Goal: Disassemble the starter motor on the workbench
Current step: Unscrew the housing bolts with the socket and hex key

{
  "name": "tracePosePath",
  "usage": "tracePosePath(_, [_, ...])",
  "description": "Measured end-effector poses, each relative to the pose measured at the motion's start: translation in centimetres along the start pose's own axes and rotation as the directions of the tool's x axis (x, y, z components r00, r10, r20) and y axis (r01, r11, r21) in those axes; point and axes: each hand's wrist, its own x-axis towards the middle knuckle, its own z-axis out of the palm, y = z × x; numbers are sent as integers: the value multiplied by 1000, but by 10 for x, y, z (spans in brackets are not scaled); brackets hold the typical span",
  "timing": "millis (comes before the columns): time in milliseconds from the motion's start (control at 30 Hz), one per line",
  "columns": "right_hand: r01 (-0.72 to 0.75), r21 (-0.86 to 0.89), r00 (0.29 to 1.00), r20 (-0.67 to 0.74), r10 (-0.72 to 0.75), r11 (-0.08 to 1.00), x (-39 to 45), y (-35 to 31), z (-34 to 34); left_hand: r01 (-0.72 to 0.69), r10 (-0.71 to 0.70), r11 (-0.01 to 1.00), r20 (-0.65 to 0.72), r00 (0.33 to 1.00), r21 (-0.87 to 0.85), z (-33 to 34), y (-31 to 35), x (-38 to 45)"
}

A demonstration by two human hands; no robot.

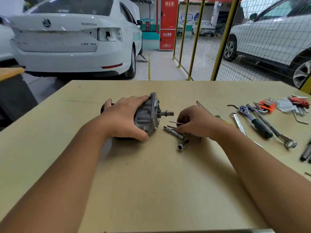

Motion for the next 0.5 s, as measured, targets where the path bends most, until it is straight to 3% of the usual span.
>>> tracePosePath(233, [-9, 23, 986, -167, 13, 1000, 2, 2, -14, -59, 54, 992, -50, 997, -114, -4, -10, -2])
tracePosePath(367, [98, -73, 983, -145, -108, 992, -4, -2, -20, -94, 82, 985, -86, 993, -148, -5, -9, -3])
tracePosePath(500, [229, 2, 960, -167, -225, 974, -9, -12, -21, -83, 74, 981, -58, 996, -175, -9, -12, -7])
